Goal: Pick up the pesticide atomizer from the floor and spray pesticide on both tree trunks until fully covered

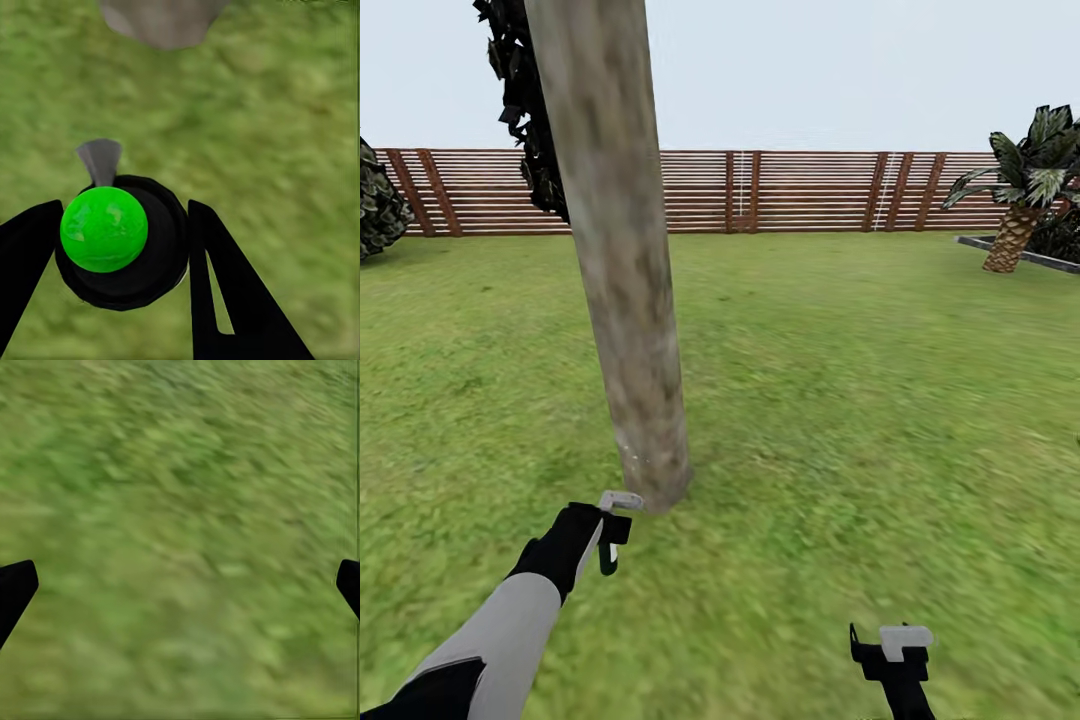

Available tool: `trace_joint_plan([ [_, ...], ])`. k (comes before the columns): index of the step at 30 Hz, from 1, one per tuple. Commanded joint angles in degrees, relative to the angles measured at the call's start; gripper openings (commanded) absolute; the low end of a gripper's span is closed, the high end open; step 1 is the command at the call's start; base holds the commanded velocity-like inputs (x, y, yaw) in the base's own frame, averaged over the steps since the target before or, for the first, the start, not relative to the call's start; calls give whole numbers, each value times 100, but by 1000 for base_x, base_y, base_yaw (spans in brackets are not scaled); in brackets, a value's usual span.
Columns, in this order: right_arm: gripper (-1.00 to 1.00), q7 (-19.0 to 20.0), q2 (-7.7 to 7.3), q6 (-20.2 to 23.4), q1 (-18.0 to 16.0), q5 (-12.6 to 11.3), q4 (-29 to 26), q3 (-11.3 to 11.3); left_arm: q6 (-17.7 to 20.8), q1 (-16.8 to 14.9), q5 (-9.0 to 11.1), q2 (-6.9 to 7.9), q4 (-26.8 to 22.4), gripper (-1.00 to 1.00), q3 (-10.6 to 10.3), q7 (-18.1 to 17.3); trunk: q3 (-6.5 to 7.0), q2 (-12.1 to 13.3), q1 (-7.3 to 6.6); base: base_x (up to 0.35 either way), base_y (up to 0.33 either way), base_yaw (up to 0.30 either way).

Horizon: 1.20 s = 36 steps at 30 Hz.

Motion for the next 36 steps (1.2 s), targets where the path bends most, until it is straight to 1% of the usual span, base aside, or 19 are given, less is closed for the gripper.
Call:
trace_joint_plan([
  [1, 100, -26, 0, -10, -3, -28, 5, 49, 22, -2, -59, -6, -15, -100, 46, -50, -1, -2, -1, 33, 0, -188],
  [7, 100, -26, 0, -10, -3, -28, 1, 49, 13, 1, -57, 5, -18, -100, 46, -50, 28, -2, -1, -20, -12, -212],
  [12, 100, -26, -1, -10, -3, -28, 5, 49, 25, -66, -59, 25, -25, -100, 62, -50, 32, -2, -1, -76, -9, -34],
  [14, 100, -26, 0, -10, -3, -28, 1, 49, 36, -178, -48, -27, -38, -100, 69, -43, 32, -2, -1, -4, 0, -1],
  [16, 100, -26, -2, -10, -3, -28, 4, 49, 78, -297, -42, -6, -44, -100, 87, -43, 32, -2, -1, -1, 0, 0],
  [17, 100, -26, -4, -10, -3, -28, 5, 49, 144, -337, -40, 37, -52, -100, 100, -47, 32, -2, -1, 0, 0, 0],
  [18, 100, -26, -6, -10, -3, -28, 5, 49, 199, -358, -36, 173, -78, -100, 108, -48, 32, -2, -1, 0, 0, 0],
  [19, 100, -26, -5, -10, -3, -28, 6, 49, 235, -366, -19, 441, -96, -100, 116, -54, 32, -2, -1, 0, 0, 0],
  [20, 100, -26, -7, -10, -3, -28, 6, 49, 246, -365, 19, 569, -108, -100, 115, -106, 32, -2, -1, 0, 0, 0],
  [21, 100, -26, -7, -10, -3, -28, 3, 49, 254, -367, 47, 603, -114, -100, 104, -175, 32, -2, -1, 0, 0, 0],
  [23, 100, -26, -7, -10, -3, -28, 5, 49, 270, -380, 79, 542, -131, -100, 80, -384, 32, -2, -1, 0, 0, 0],
  [25, 100, -26, -8, -10, -3, -28, 8, 49, 388, -528, 77, 178, -136, -100, 60, -502, 32, -2, -1, 0, 0, 0],
  [27, 100, -26, -8, -10, -3, -28, 8, 49, 535, -660, 75, 9, -137, -100, 56, -524, 32, -2, -1, 0, 0, 0],
  [29, 100, -26, -9, -10, -3, -27, 8, 49, 627, -781, 66, -33, -140, -100, 51, -531, 32, -2, -1, 0, 0, 0],
  [31, 100, -26, -9, -10, -3, -25, 8, 49, 657, -819, 40, 38, -156, -100, 47, -529, 32, -2, -1, 0, 0, 0],
  [32, 100, -26, -9, -9, -3, -23, 8, 49, 666, -827, 33, 155, -198, -100, 47, -533, 32, -2, -1, 0, 0, 0],
  [34, 100, -26, -9, -6, -3, -21, 8, 49, 768, -821, 46, 551, -277, -100, 46, -547, 32, -2, -1, 0, 0, 0],
  [35, 100, -26, -9, -5, -3, -20, 8, 49, 803, -798, 51, 658, -288, -100, 44, -553, 32, -2, -1, 0, 0, 0],
  [36, 100, -26, -9, -3, -3, -20, 8, 49, 816, -784, 53, 691, -292, -100, 36, -552, 32, -2, -1, 0, 0, 0],
])
